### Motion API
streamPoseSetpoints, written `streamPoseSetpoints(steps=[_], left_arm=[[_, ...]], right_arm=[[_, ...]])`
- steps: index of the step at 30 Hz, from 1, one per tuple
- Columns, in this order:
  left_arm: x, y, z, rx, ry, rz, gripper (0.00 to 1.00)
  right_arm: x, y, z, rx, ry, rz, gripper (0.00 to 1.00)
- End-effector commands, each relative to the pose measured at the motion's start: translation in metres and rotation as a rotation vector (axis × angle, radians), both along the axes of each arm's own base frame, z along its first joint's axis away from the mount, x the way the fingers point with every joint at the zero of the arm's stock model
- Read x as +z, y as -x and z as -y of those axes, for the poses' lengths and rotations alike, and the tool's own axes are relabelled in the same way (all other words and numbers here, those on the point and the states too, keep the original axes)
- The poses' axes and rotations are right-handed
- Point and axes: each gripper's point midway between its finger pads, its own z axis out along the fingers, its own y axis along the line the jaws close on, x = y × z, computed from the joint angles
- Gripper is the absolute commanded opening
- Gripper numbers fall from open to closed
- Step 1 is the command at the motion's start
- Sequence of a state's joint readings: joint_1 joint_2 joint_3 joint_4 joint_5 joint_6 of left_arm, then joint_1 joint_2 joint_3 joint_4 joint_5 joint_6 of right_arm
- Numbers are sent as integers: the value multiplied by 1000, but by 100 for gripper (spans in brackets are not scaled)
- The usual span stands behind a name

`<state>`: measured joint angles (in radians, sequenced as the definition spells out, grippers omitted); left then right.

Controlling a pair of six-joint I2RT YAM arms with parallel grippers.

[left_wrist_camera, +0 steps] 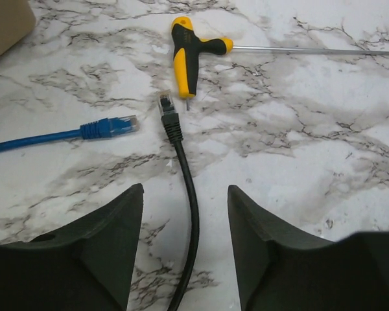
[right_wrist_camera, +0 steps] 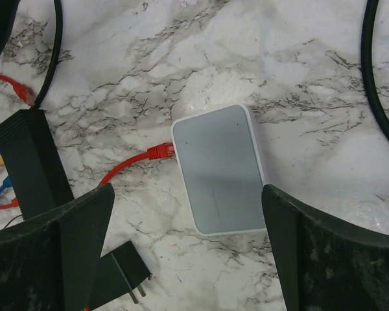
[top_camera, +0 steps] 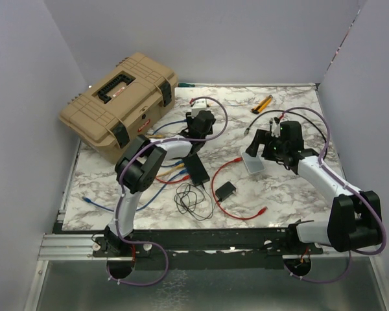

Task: Insert the plug into the switch port
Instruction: Pick up the connector from the center of the board.

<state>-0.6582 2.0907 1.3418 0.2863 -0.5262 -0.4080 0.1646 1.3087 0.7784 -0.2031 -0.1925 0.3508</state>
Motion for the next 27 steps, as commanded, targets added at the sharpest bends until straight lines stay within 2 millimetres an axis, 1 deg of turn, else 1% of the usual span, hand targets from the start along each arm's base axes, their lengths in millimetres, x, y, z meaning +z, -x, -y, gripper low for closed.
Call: streamPoseSetpoints(steps=[1, 4, 8, 13, 15, 17, 19, 20, 22, 23, 25, 27], left_arm=[[-16, -24, 6, 66, 9, 25, 53], [-26, -34, 4, 92, -14, 24, 51], [-41, -46, 6, 94, -28, 3, 51], [-58, -55, 7, 108, -38, -22, 48], [-65, -60, 8, 102, -31, -50, 43], [-68, -63, 9, 91, -5, -65, 33], [-67, -63, 16, 49, 47, -79, 17], [-64, -63, 21, 22, 72, -81, 9], [-53, -61, 35, -44, 121, -75, 1], [-45, -60, 43, -84, 148, -69, 0], [-30, -55, 66, -195, 216, -70, 0], [-9, -50, 85, -282, 286, -59, 0]], right_arm=[[5, 2, -13, 51, -50, 31, 98], [6, 4, -15, 67, -63, 38, 98], [9, 4, -14, 66, -59, 52, 98], [9, 5, -15, 69, -60, 53, 98], [8, 5, -15, 71, -61, 50, 98], [8, 5, -15, 72, -61, 50, 98], [10, 5, -15, 73, -62, 54, 98], [11, 4, -15, 72, -60, 59, 98], [10, 4, -15, 70, -59, 60, 98], [11, 4, -15, 70, -60, 63, 98], [11, 4, -15, 72, -63, 65, 98], [12, 6, -15, 69, -63, 69, 98]])
